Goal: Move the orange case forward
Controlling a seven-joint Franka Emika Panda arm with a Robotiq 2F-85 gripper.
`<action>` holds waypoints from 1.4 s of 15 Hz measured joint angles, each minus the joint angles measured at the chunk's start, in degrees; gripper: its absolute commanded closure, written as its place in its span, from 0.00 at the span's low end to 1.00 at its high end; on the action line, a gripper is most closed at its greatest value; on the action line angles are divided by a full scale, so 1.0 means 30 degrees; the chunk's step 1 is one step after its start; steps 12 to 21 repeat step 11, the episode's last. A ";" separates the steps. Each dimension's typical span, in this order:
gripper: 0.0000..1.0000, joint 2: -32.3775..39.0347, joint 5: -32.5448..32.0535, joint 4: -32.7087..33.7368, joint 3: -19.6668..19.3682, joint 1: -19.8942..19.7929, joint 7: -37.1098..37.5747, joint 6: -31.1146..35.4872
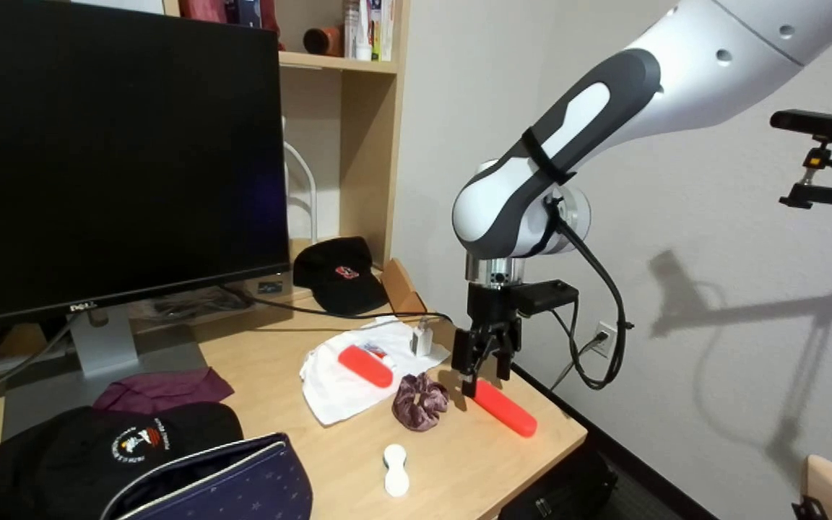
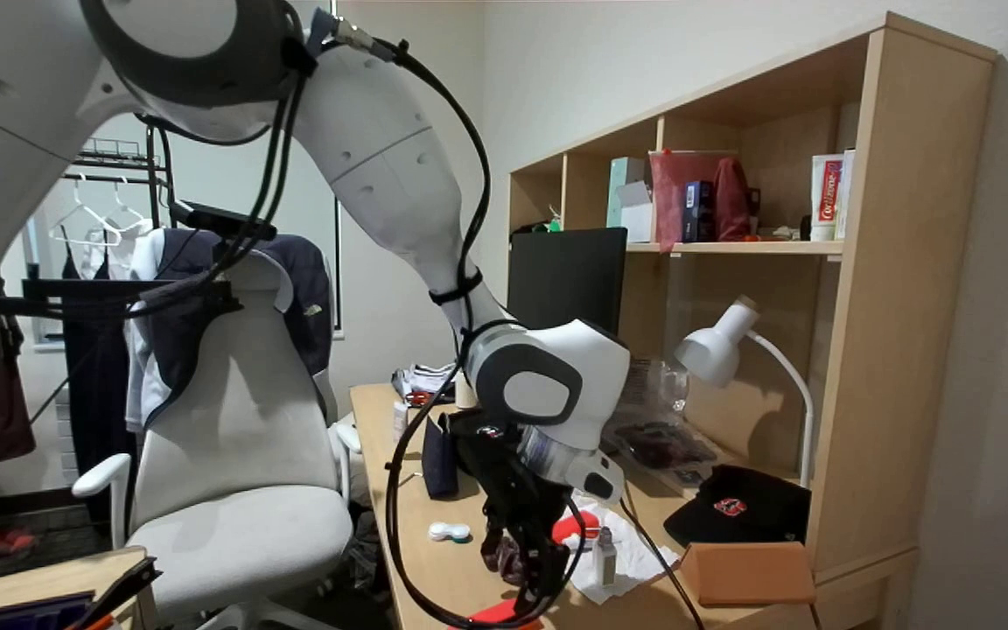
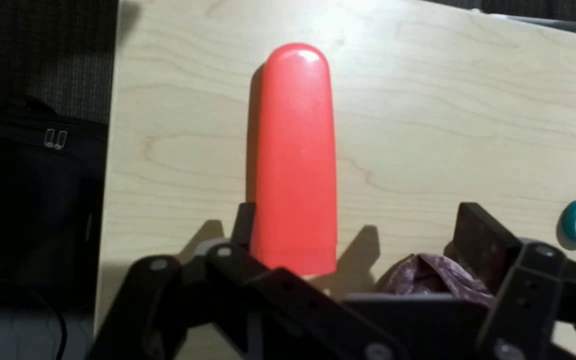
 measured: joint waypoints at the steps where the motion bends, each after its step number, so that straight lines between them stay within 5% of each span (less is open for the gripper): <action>1: 0.00 -0.0474 -0.0358 -0.0298 -0.0065 0.0366 0.0438 0.0308; 9: 0.00 -0.4647 -0.2469 -0.3494 -0.0457 0.2845 0.4454 0.2748; 21: 0.00 -0.5180 -0.2466 -0.3863 -0.0368 0.2902 0.4678 0.2951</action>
